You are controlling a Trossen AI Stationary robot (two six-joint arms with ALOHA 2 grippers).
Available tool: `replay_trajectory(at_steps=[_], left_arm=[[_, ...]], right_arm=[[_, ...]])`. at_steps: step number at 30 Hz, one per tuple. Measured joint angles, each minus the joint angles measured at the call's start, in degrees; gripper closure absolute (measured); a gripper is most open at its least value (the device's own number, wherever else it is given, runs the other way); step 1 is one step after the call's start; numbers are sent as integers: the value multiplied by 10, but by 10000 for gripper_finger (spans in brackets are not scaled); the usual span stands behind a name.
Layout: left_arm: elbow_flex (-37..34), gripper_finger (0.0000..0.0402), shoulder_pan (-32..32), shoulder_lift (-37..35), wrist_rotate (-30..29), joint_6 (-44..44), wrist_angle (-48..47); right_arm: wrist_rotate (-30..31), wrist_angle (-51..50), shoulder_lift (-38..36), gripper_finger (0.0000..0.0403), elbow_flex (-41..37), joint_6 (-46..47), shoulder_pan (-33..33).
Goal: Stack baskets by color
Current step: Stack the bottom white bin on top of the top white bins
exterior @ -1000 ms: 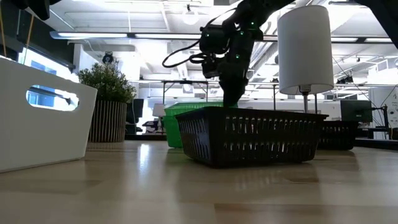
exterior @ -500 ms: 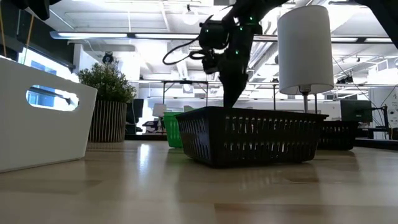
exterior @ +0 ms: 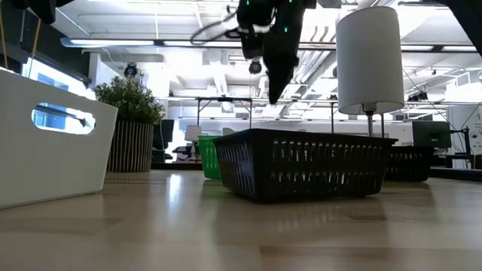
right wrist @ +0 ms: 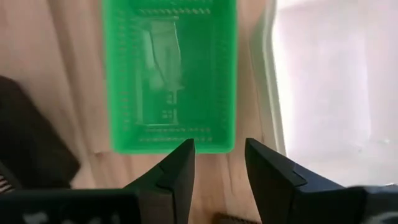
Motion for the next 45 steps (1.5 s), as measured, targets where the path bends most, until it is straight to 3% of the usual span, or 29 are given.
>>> replay_trajectory(at_steps=[15, 20, 28, 40, 45], left_arm=[[0, 265, 20, 13, 17, 25, 0], [0, 265, 53, 38, 25, 63, 0], [0, 265, 112, 84, 95, 134, 0], [0, 265, 165, 171, 177, 188, 36], [0, 265, 165, 207, 180, 185, 37]], right_arm=[[15, -87, 0, 275, 154, 28, 74], [56, -123, 0, 275, 211, 35, 82], [76, -210, 0, 275, 298, 66, 82], [83, -210, -31, 275, 291, 73, 82], [81, -210, -31, 275, 290, 70, 82]])
